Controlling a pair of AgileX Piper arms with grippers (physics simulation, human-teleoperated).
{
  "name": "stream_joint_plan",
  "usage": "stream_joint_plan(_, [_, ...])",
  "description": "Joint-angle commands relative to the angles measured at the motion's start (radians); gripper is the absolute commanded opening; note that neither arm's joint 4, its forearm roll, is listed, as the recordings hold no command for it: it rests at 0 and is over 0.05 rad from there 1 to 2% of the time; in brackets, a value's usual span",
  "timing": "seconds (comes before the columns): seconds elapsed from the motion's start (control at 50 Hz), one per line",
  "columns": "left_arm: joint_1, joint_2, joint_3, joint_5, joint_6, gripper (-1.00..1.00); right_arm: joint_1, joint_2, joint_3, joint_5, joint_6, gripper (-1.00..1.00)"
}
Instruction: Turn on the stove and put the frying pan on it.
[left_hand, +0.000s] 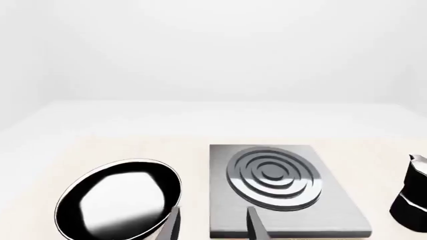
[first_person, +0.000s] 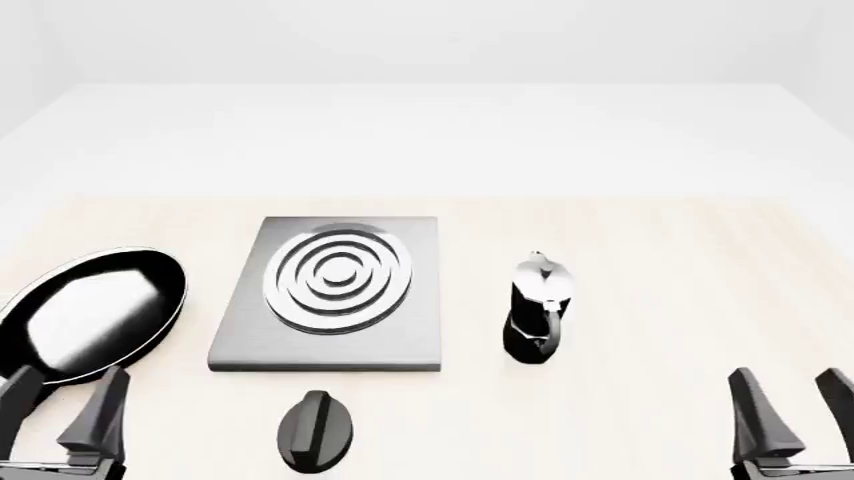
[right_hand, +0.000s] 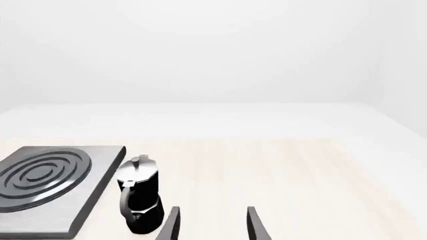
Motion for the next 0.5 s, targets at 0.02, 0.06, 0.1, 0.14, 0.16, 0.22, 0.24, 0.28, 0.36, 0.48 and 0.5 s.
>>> stream_joint_plan(0.02, [0.003, 0.033, -0.013, -0.012, 0.033, 1.00, 0.006, 0.001, -0.005, -0.002, -0.011, 1.00])
stream_joint_plan(0.06, [-0.001, 0.042, -0.015, -0.011, 0.042, 1.00, 0.014, 0.010, -0.002, -0.011, -0.026, 1.00])
stream_joint_plan(0.1, [-0.010, 0.043, -0.022, 0.005, 0.036, 1.00, 0.016, 0.010, 0.000, -0.011, -0.021, 1.00])
stream_joint_plan(0.14, [-0.026, 0.061, -0.020, 0.001, 0.054, 1.00, 0.019, 0.015, 0.001, -0.015, -0.020, 1.00])
stream_joint_plan(0.16, [-0.023, 0.062, -0.019, 0.001, 0.042, 1.00, 0.021, 0.016, 0.000, -0.014, -0.024, 1.00])
stream_joint_plan(0.22, [-0.047, 0.082, -0.044, 0.032, 0.055, 1.00, 0.030, 0.007, -0.009, -0.001, -0.027, 1.00])
stream_joint_plan(0.24, [-0.057, 0.068, -0.046, 0.047, 0.071, 1.00, 0.031, 0.005, -0.013, 0.003, -0.030, 1.00])
stream_joint_plan(0.28, [-0.072, 0.077, -0.051, 0.055, 0.073, 1.00, 0.030, 0.002, -0.017, 0.008, -0.031, 1.00])
stream_joint_plan(0.36, [-0.147, 0.134, -0.073, 0.078, 0.103, 1.00, 0.039, -0.007, -0.025, 0.025, -0.035, 1.00])
stream_joint_plan(0.48, [-0.237, 0.193, -0.115, 0.142, 0.128, 1.00, 0.044, -0.009, -0.028, 0.029, -0.039, 1.00])
stream_joint_plan(0.5, [-0.237, 0.192, -0.115, 0.143, 0.128, 1.00, 0.044, -0.009, -0.028, 0.029, -0.039, 1.00])
